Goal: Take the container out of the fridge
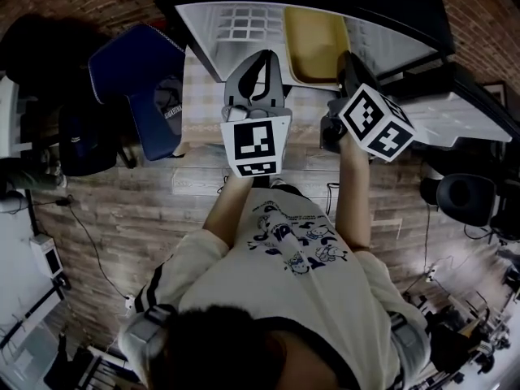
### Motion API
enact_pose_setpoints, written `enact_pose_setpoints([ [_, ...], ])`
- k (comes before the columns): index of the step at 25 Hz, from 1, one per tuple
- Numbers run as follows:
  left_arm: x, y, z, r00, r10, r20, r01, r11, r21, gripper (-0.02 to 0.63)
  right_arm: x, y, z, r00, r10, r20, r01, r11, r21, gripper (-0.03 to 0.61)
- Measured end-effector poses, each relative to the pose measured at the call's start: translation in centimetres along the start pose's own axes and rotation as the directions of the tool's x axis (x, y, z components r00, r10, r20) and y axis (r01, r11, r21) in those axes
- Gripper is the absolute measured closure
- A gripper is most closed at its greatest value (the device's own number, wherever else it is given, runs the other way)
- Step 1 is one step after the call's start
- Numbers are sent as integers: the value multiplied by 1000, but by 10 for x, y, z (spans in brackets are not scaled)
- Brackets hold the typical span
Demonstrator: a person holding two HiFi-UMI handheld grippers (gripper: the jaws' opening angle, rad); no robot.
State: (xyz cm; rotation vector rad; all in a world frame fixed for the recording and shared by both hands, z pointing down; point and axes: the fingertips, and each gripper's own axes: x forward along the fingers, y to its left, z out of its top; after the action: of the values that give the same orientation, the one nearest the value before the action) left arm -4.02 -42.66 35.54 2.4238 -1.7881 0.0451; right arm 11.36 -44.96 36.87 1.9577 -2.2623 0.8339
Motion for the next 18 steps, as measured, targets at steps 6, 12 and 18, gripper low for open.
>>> enact_pose_setpoints([
  [6,-27,-13,-4,1000,15,2,-15,1000,10,591,-26,-1,-17,1000,25,-10,-25,1000,4,537],
  [12,-62,-31,-2,1000,26,6,-26,1000,17,591,-64,-3,-27,999,32,-12,-32,999,5,537],
  [18,-93,-42,-3,999,38,10,-38,999,21,591,-92,-2,-39,999,42,-18,-42,999,7,537],
])
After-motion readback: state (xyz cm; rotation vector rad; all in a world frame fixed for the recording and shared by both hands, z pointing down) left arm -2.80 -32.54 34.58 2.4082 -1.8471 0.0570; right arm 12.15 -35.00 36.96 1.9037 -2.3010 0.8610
